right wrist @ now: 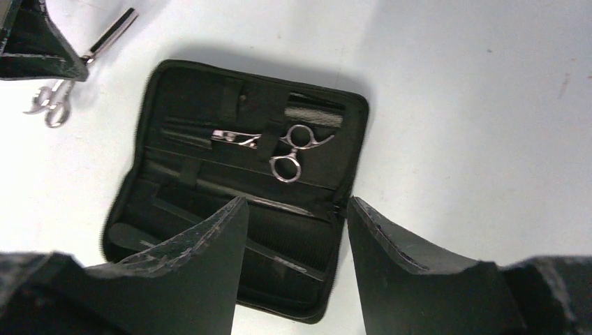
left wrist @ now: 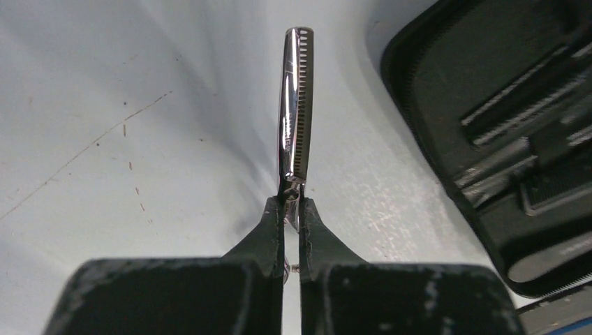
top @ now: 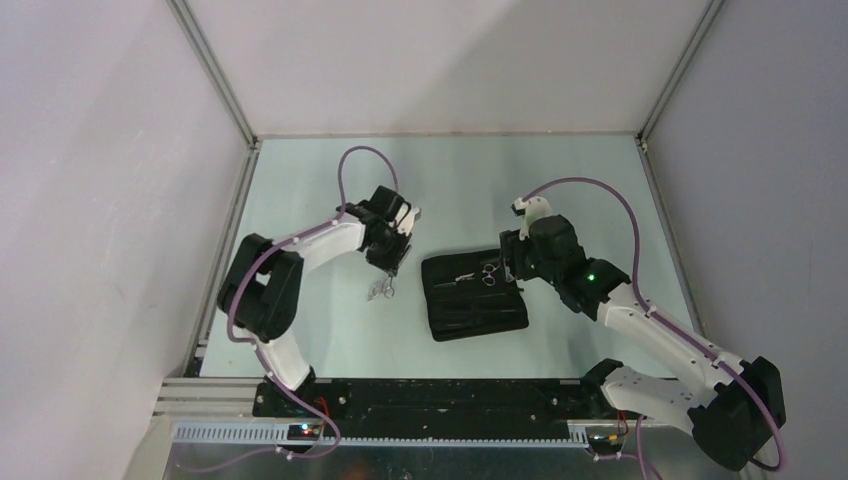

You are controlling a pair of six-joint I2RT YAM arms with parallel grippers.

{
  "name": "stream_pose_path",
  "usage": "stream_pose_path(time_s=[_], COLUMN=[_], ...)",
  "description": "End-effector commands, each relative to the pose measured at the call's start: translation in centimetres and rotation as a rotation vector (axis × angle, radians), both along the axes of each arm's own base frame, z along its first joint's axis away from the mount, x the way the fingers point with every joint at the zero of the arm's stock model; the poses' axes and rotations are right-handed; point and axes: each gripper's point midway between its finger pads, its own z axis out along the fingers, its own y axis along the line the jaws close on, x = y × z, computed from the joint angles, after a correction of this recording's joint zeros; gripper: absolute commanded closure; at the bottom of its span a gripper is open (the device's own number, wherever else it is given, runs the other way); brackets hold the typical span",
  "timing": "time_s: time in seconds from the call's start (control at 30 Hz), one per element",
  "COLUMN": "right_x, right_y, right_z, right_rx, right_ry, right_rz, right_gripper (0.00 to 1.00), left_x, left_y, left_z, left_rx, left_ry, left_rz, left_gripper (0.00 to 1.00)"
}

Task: Sort the hair-cutting tools
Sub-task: Pick up the scissors from the center of the board.

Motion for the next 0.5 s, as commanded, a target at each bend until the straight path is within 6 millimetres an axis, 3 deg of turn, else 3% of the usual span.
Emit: stream_pose_path(time_s=[0.0, 0.17, 0.47], right_x=[0.0, 0.0, 1.3], right_y=[2.9, 5.8, 10.3], right_z=[1.7, 3.2, 6.3], right_rx=[0.159, 0.344, 0.593], right_ry=[-0.009, 0.030, 0.017], right_rz=[0.046, 0.048, 0.090], right_gripper=[0.41, 0.41, 0.41], left_x=[1.4, 1.1, -0.1], left_y=[-2.0, -2.9, -6.4], left_z=[4.5, 6.8, 10.6], left_rx=[-0.160, -0.232, -0.273], left_ry=[-0.129, -0.170, -0.258], left_rz=[0.050, 0.059, -0.010], left_gripper=[1.00, 1.00, 1.00])
